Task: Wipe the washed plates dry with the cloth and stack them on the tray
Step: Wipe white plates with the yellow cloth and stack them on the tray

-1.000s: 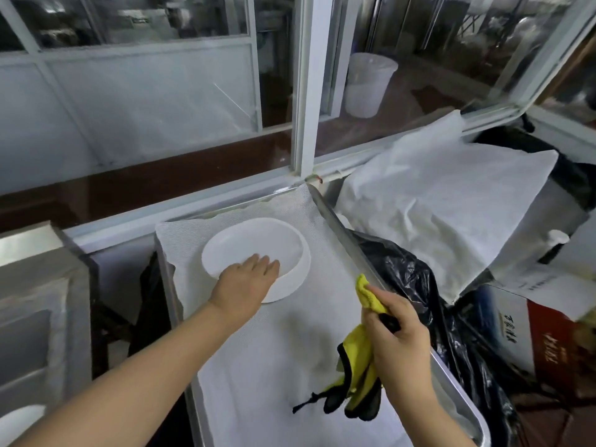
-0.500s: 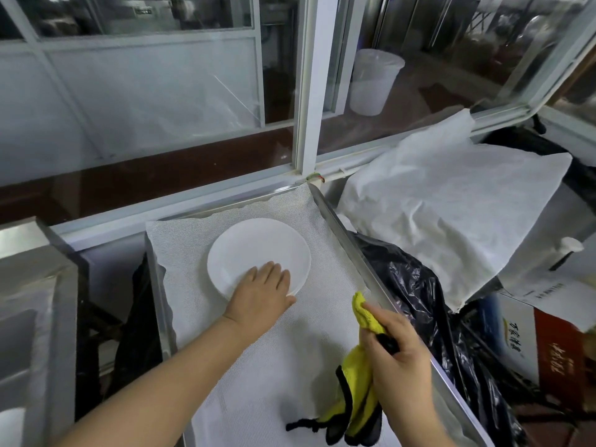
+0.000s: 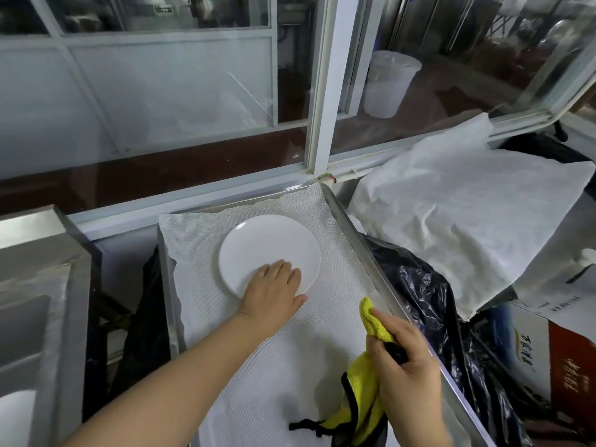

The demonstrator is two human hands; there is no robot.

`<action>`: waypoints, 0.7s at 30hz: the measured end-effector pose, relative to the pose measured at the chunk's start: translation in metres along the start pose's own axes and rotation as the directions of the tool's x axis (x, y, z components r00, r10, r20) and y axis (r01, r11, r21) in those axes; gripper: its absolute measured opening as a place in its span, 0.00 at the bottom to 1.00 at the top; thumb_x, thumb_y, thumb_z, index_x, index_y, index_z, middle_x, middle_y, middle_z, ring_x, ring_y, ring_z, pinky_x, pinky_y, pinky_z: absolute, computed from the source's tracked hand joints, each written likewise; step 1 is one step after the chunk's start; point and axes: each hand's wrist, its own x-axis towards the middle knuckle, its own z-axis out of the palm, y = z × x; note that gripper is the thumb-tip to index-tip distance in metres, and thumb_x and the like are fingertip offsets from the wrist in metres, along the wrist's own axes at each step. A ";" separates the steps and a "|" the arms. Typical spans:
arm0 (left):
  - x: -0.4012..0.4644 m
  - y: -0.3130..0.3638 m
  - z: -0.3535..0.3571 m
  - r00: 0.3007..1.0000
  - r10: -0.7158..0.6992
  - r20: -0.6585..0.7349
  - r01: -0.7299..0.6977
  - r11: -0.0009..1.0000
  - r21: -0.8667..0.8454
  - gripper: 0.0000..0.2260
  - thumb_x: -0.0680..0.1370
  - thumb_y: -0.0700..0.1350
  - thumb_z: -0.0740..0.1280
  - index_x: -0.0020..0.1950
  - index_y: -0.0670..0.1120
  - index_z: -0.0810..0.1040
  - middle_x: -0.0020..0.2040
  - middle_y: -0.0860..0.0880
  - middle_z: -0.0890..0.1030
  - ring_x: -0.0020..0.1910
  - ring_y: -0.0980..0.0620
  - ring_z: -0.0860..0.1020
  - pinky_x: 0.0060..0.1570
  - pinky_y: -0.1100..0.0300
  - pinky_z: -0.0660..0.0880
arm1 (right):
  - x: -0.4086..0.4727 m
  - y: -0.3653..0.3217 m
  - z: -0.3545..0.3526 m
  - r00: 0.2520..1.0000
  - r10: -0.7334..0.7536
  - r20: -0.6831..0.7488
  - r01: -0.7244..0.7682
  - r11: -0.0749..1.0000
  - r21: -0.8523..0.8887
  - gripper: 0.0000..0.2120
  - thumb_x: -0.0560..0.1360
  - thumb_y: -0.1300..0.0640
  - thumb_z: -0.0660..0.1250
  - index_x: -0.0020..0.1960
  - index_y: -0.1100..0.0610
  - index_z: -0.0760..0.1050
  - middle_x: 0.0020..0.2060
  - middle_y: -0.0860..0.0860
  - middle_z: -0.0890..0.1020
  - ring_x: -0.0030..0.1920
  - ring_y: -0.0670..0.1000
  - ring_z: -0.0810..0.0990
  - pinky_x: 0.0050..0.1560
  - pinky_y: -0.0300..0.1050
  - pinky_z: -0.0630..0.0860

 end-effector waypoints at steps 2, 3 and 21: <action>-0.003 0.000 -0.009 0.995 -0.047 0.088 0.047 0.999 0.009 0.26 0.71 0.63 0.68 0.61 0.46 0.80 0.59 0.47 0.81 0.60 0.50 0.78 0.57 0.58 0.74 | -0.003 -0.004 0.002 1.000 -0.004 0.010 0.004 1.000 -0.003 0.29 0.69 0.75 0.69 0.47 0.38 0.83 0.45 0.42 0.81 0.48 0.46 0.79 0.44 0.33 0.74; -0.006 -0.002 -0.012 0.988 -0.076 0.134 0.078 0.997 -0.010 0.27 0.75 0.62 0.63 0.67 0.46 0.74 0.65 0.46 0.76 0.66 0.49 0.73 0.62 0.57 0.69 | -0.006 -0.007 0.004 1.000 -0.003 0.016 0.003 1.000 -0.005 0.29 0.69 0.75 0.70 0.46 0.39 0.83 0.45 0.42 0.81 0.48 0.46 0.79 0.45 0.33 0.74; -0.304 -0.172 -0.123 0.754 -0.645 0.126 0.653 0.717 -0.244 0.06 0.68 0.41 0.76 0.42 0.47 0.84 0.37 0.50 0.82 0.32 0.46 0.81 0.24 0.58 0.73 | -0.126 -0.140 0.198 0.883 -0.125 0.453 0.062 0.986 0.152 0.20 0.72 0.68 0.68 0.51 0.42 0.82 0.49 0.42 0.80 0.51 0.45 0.79 0.46 0.33 0.74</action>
